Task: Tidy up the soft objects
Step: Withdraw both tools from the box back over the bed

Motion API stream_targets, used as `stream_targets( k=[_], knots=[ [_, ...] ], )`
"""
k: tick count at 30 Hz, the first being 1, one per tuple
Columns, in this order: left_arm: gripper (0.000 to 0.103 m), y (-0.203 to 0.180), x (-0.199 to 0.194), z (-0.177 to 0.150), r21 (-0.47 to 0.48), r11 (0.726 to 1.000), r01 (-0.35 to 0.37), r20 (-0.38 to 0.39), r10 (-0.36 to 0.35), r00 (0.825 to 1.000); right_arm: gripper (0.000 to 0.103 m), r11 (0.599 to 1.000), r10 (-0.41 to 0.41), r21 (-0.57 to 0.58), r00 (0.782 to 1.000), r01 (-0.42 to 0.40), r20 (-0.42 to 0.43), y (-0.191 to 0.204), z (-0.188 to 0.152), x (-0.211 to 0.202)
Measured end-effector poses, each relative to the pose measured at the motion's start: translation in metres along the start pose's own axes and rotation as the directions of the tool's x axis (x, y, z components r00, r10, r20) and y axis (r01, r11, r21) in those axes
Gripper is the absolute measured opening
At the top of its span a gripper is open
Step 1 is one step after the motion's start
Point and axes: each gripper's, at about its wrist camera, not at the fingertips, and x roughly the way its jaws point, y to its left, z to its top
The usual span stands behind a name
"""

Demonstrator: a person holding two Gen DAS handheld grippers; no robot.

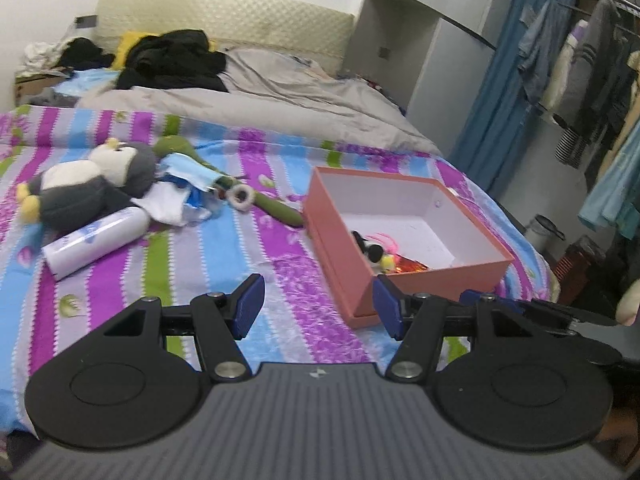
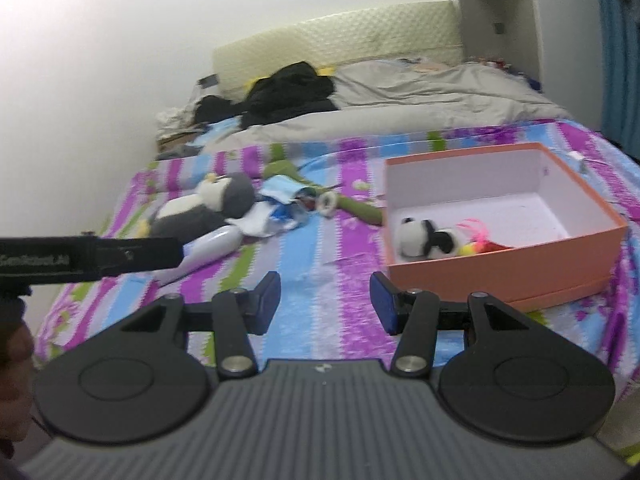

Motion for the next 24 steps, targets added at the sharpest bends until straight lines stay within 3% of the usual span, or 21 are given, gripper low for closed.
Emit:
stream_targets(
  k=[5, 10, 24],
  knots=[
    [0.066, 0.016, -0.014, -0.015, -0.043, 0.998, -0.042, 0.029, 0.043, 0.999, 0.052, 0.998, 0.022, -0.054, 1.000, -0.023, -0.020, 0.011, -0.007, 0.008],
    [0.066, 0.036, -0.007, -0.029, -0.085, 0.993, -0.077, -0.011, 0.076, 0.997, 0.052, 0.998, 0.035, -0.056, 0.998, -0.038, -0.054, 0.013, -0.016, 0.023],
    [0.066, 0.069, 0.055, -0.020, -0.070, 0.989, -0.130, -0.032, 0.128, 0.991, 0.052, 0.996, 0.067, -0.049, 0.993, -0.072, -0.094, 0.017, -0.014, 0.081]
  ],
)
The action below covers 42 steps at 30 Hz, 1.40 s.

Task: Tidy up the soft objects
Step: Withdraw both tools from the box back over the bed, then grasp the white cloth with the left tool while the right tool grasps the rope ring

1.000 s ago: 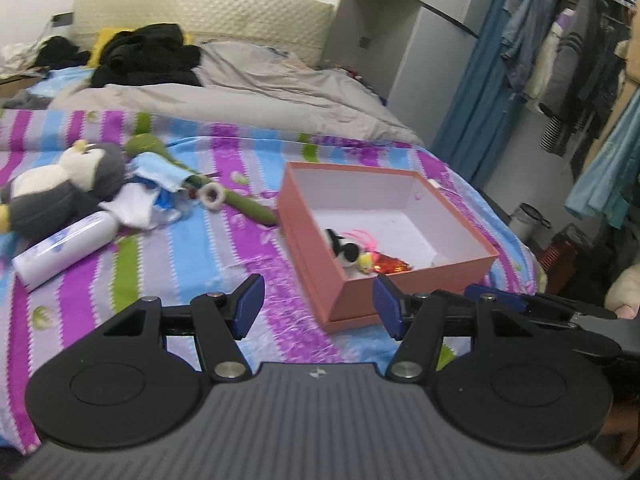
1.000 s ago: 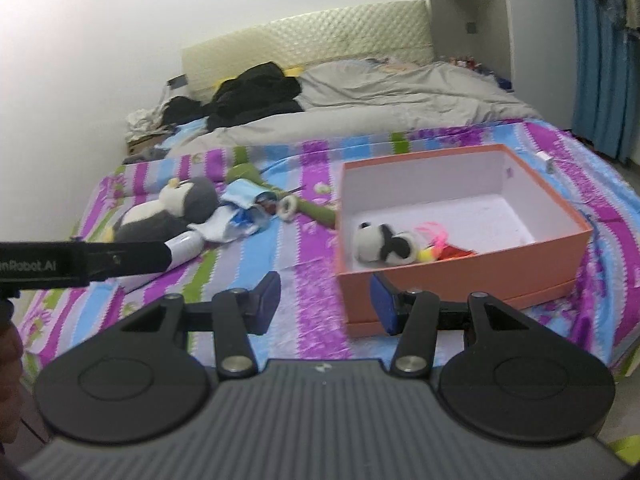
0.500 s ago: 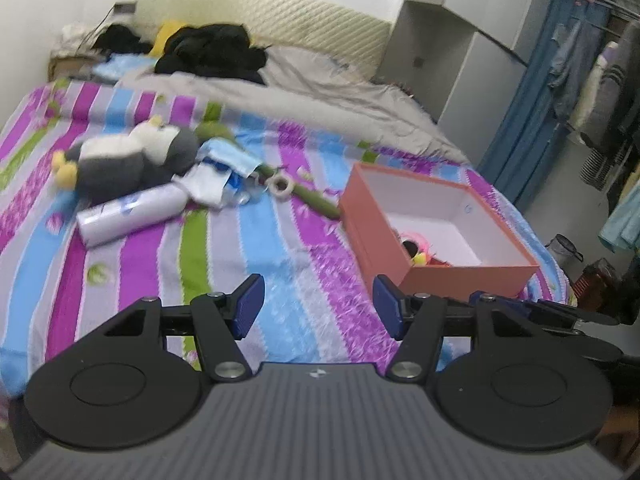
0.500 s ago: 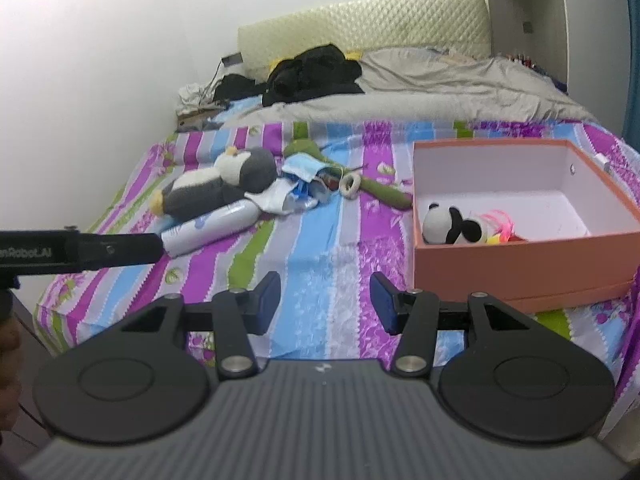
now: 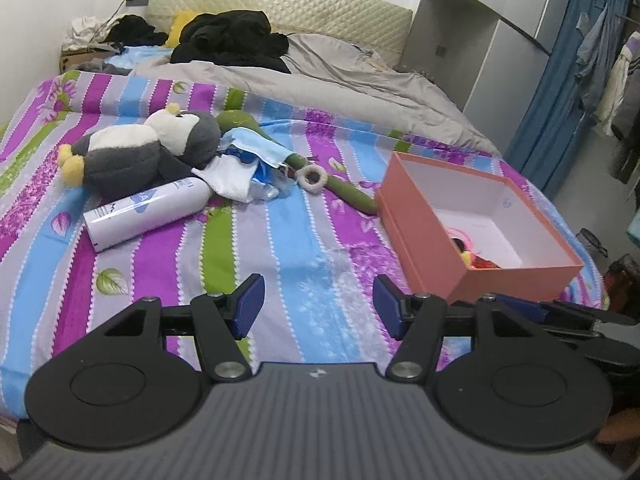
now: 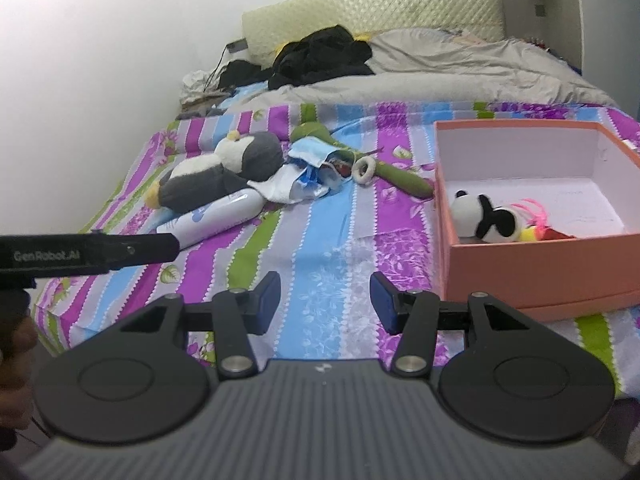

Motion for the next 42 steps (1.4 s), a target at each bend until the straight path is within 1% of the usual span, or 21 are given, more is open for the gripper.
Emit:
stream_targets(
  k=[5, 9, 16, 20, 24, 27, 30, 34, 36, 38, 42],
  knots=[
    [0.066, 0.023, 0.034, -0.002, -0.053, 0.998, -0.044, -0.017, 0.043, 0.999, 0.052, 1.000, 0.021, -0.009, 1.000, -0.021, -0.018, -0.001, 0.009, 0.035],
    [0.066, 0.041, 0.058, 0.000, -0.067, 0.995, -0.072, -0.011, 0.071, 0.997, 0.052, 0.999, 0.021, -0.027, 0.999, -0.022, -0.034, -0.002, 0.016, 0.066],
    [0.066, 0.076, 0.111, 0.004, -0.102, 0.991, -0.088, -0.002, 0.088, 0.996, 0.052, 1.000, 0.002, -0.024, 0.999, -0.003, -0.051, -0.004, 0.024, 0.117],
    [0.066, 0.092, 0.144, 0.005, -0.138, 0.988, -0.070, 0.006, 0.072, 0.997, 0.052, 0.999, -0.031, -0.031, 0.998, 0.030, -0.051, -0.006, 0.028, 0.147],
    [0.066, 0.093, 0.172, 0.007, -0.117, 0.989, -0.091, 0.031, 0.095, 0.995, 0.052, 0.998, -0.058, -0.027, 0.997, 0.057, -0.048, -0.012, 0.032, 0.177],
    [0.066, 0.091, 0.193, 0.011, -0.107, 0.992, -0.069, 0.045, 0.074, 0.996, 0.052, 0.998, -0.069, -0.012, 0.997, 0.069, -0.038, -0.019, 0.034, 0.193],
    [0.066, 0.089, 0.215, 0.016, -0.102, 0.993, -0.059, 0.051, 0.065, 0.997, 0.052, 0.998, -0.069, 0.010, 0.998, 0.069, -0.009, -0.026, 0.037, 0.209],
    [0.066, 0.095, 0.244, 0.025, -0.134, 0.990, -0.046, 0.041, 0.052, 0.998, 0.052, 0.997, -0.077, 0.018, 0.997, 0.077, 0.021, -0.032, 0.041, 0.228],
    [0.066, 0.097, 0.254, 0.029, -0.141, 0.989, -0.043, 0.059, 0.052, 0.997, 0.052, 0.997, -0.074, 0.025, 0.997, 0.074, 0.035, -0.035, 0.044, 0.237],
    [0.065, 0.096, 0.266, 0.035, -0.116, 0.989, -0.095, 0.054, 0.102, 0.993, 0.052, 0.996, -0.084, 0.025, 0.996, 0.084, 0.041, -0.036, 0.049, 0.246],
    [0.064, 0.102, 0.282, 0.047, -0.131, 0.986, -0.099, 0.063, 0.108, 0.992, 0.050, 0.995, -0.093, 0.049, 0.994, 0.091, 0.056, -0.040, 0.062, 0.266]
  ],
)
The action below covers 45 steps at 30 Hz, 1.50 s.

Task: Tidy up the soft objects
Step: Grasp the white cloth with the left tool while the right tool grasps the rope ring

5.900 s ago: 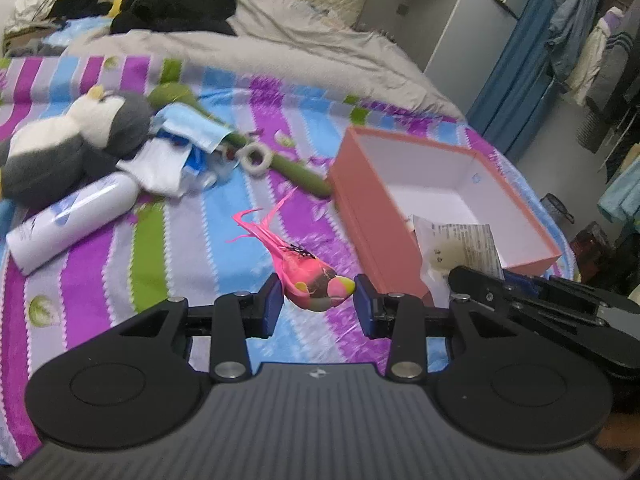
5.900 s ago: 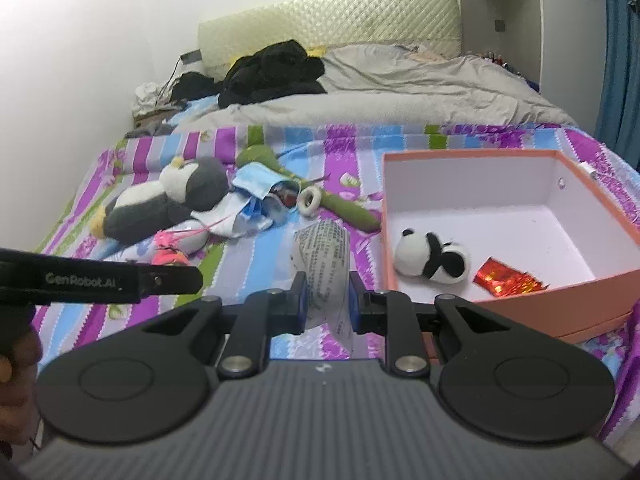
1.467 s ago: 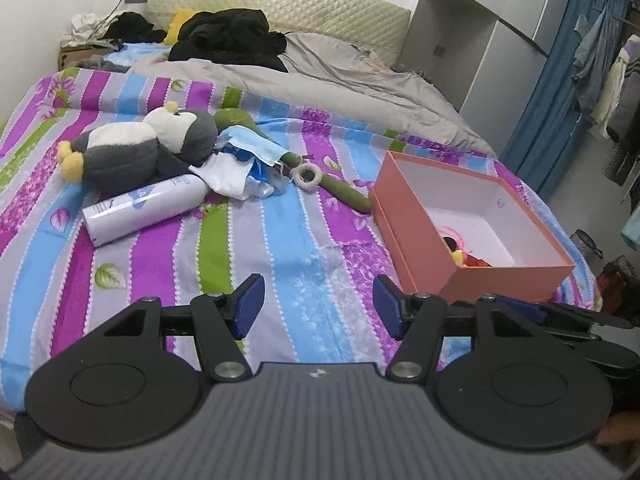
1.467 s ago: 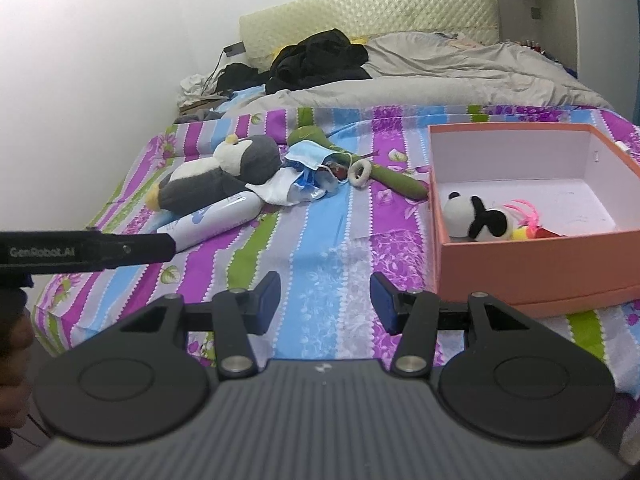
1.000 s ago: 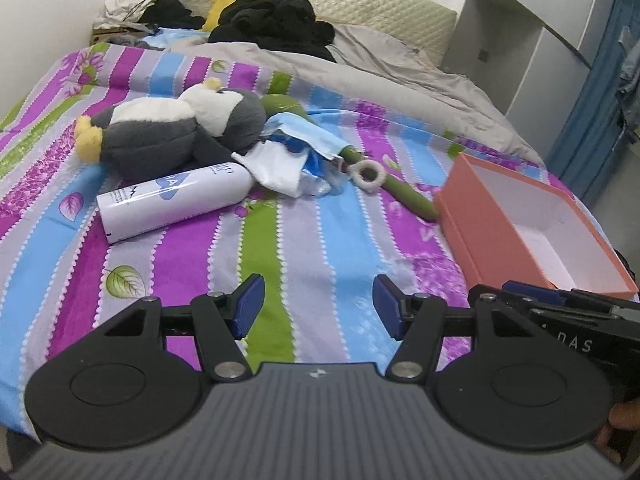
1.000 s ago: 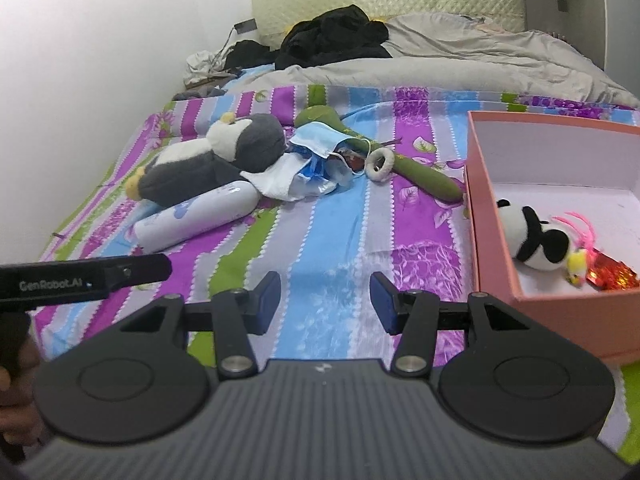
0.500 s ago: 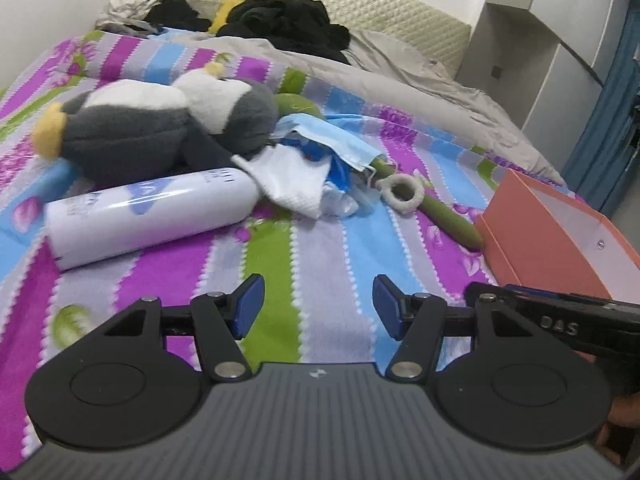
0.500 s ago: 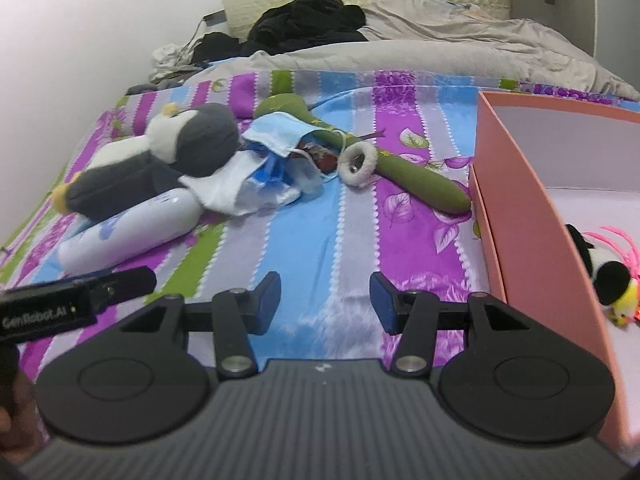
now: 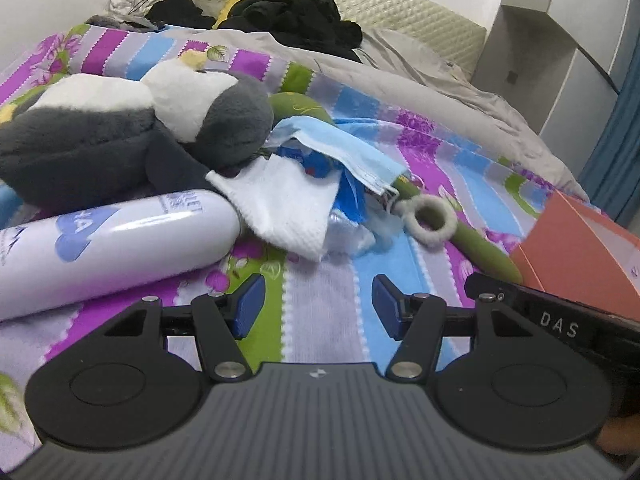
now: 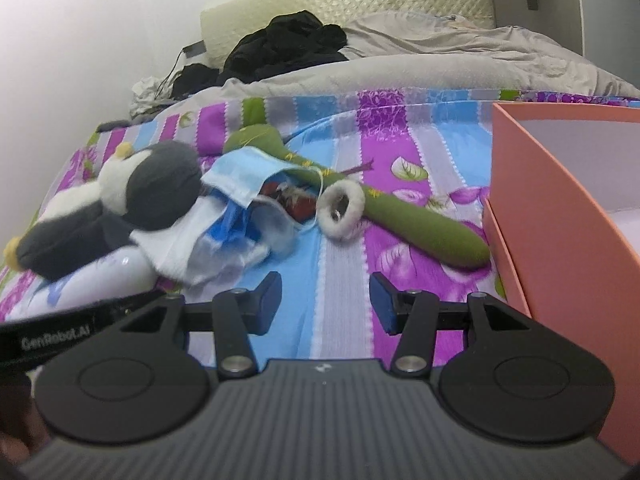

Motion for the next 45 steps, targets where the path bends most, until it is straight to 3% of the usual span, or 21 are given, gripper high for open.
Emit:
stream_targets(
  k=[10, 16, 20, 24, 26, 28, 36, 45],
  knots=[
    [0.061, 0.004, 0.040, 0.010, -0.032, 0.999, -0.020, 0.004, 0.020, 1.000, 0.049, 0.998, -0.043, 0.036, 0.999, 0.043, 0.006, -0.003, 0.026, 0.040],
    [0.045, 0.008, 0.060, 0.008, -0.049, 0.998, -0.030, -0.005, 0.030, 1.000, 0.048, 0.996, -0.068, 0.064, 0.998, 0.068, -0.002, -0.002, 0.032, 0.064],
    [0.025, 0.011, 0.068, 0.008, -0.056, 0.998, -0.030, -0.006, 0.030, 1.000, 0.047, 0.992, -0.094, 0.080, 0.996, 0.095, -0.010, -0.002, 0.032, 0.078],
    [0.007, 0.013, 0.068, 0.009, -0.068, 0.997, -0.029, 0.013, 0.030, 0.999, 0.034, 0.989, -0.115, 0.095, 0.993, 0.115, -0.007, -0.005, 0.035, 0.087],
    [0.005, 0.013, 0.064, 0.009, -0.064, 0.998, -0.024, 0.027, 0.026, 0.999, 0.017, 0.988, -0.116, 0.100, 0.993, 0.117, -0.017, -0.007, 0.037, 0.088],
    [0.005, 0.013, 0.060, 0.009, -0.074, 0.997, -0.016, 0.032, 0.018, 0.999, 0.012, 0.987, -0.127, 0.097, 0.992, 0.127, -0.005, -0.008, 0.040, 0.084],
    [0.004, 0.013, 0.031, 0.008, -0.105, 0.995, 0.000, 0.041, 0.005, 0.999, 0.010, 0.982, -0.110, 0.149, 0.993, 0.115, -0.039, -0.014, 0.040, 0.055],
    [0.004, 0.005, -0.023, -0.004, -0.172, 0.982, 0.080, 0.025, -0.077, 0.997, 0.010, 0.983, -0.120, 0.129, 0.991, 0.127, -0.063, -0.001, 0.028, 0.005]
  ],
)
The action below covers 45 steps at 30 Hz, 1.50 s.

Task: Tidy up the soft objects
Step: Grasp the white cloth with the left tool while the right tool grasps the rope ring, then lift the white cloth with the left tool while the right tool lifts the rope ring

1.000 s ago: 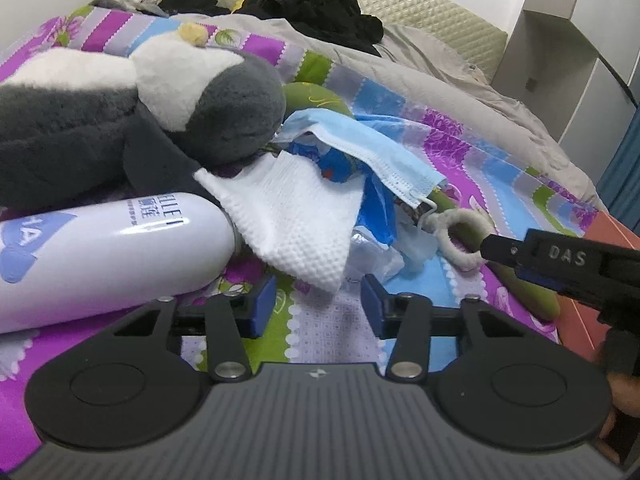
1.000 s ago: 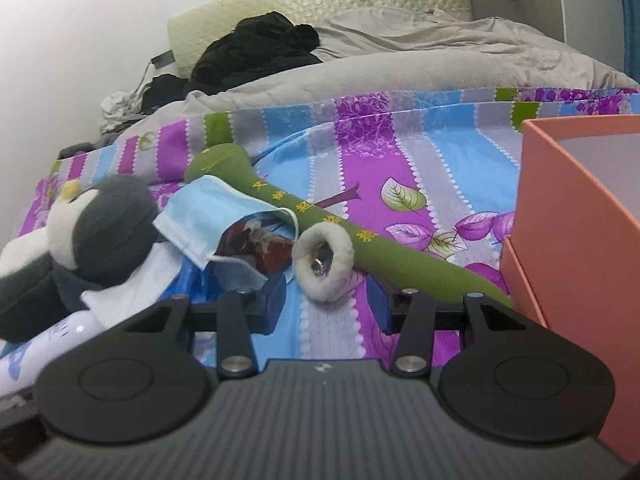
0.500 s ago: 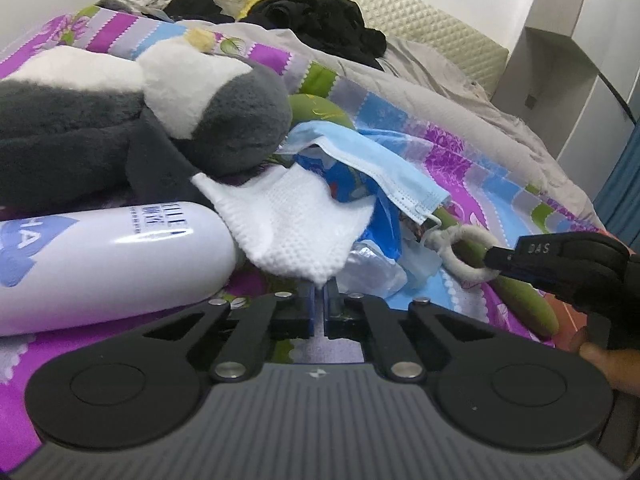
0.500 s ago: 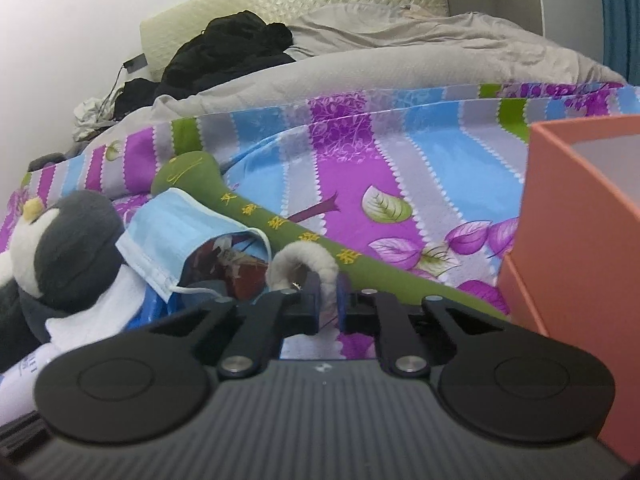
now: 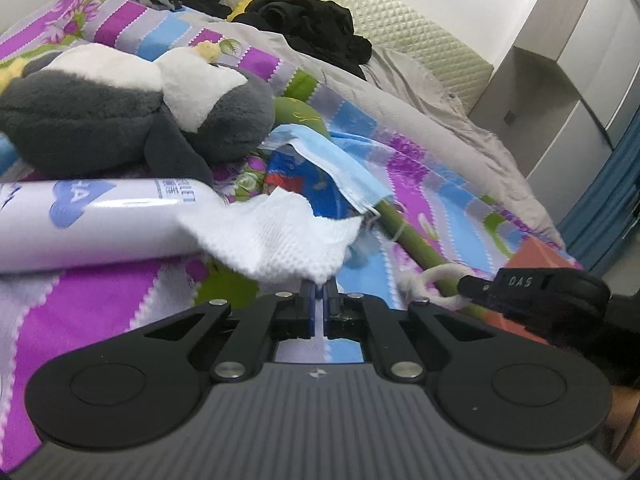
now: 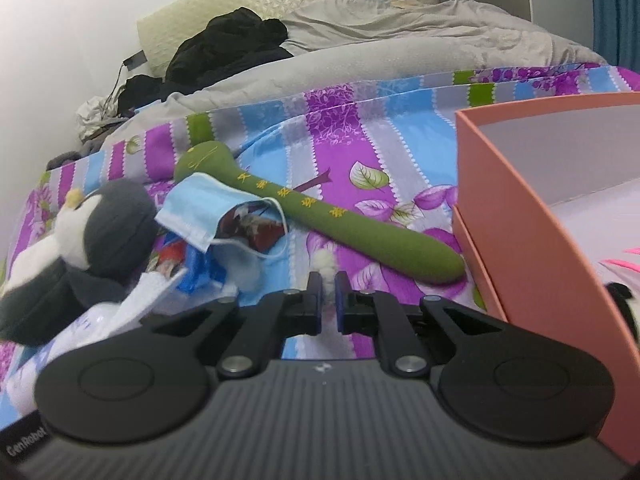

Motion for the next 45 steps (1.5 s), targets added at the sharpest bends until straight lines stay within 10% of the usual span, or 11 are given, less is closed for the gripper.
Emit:
stream_targets(
  k=[20, 38, 42, 45],
  knots=[
    [0.004, -0.002, -0.105, -0.062, 0.032, 0.999, 0.017, -0.160, -0.012, 0.987, 0.010, 0.995, 0.082, -0.047, 0.992, -0.087, -0.097, -0.006, -0.084, -0.125],
    [0.005, -0.006, -0.130, -0.112, 0.091, 0.993, 0.076, -0.343, -0.040, 0.939, 0.013, 0.994, 0.060, -0.084, 0.983, -0.075, -0.174, -0.029, -0.133, -0.160],
    [0.046, -0.005, -0.132, -0.112, 0.090, 0.993, 0.072, -0.371, -0.034, 0.928, 0.032, 0.993, 0.054, -0.098, 0.984, -0.071, -0.169, -0.032, -0.134, -0.166],
    [0.051, -0.002, -0.137, -0.112, 0.115, 0.991, 0.067, -0.366, -0.020, 0.930, 0.032, 0.988, 0.063, -0.131, 0.988, -0.082, -0.144, -0.033, -0.135, -0.172]
  ],
)
